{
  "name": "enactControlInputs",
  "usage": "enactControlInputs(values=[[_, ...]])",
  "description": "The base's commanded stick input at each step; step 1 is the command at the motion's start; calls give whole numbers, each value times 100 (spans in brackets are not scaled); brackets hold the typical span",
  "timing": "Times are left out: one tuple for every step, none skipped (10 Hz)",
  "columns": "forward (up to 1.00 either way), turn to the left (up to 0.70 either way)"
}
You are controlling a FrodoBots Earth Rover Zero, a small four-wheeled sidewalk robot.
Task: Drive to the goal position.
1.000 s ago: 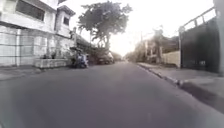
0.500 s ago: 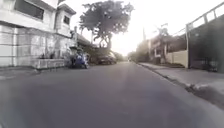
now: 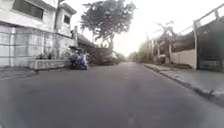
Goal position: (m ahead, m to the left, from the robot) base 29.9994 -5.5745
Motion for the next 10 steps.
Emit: enactControlInputs(values=[[100, 2], [100, -18], [100, -38], [100, -38], [100, -38], [100, -38], [100, -38], [100, -38], [100, -38], [100, -38]])
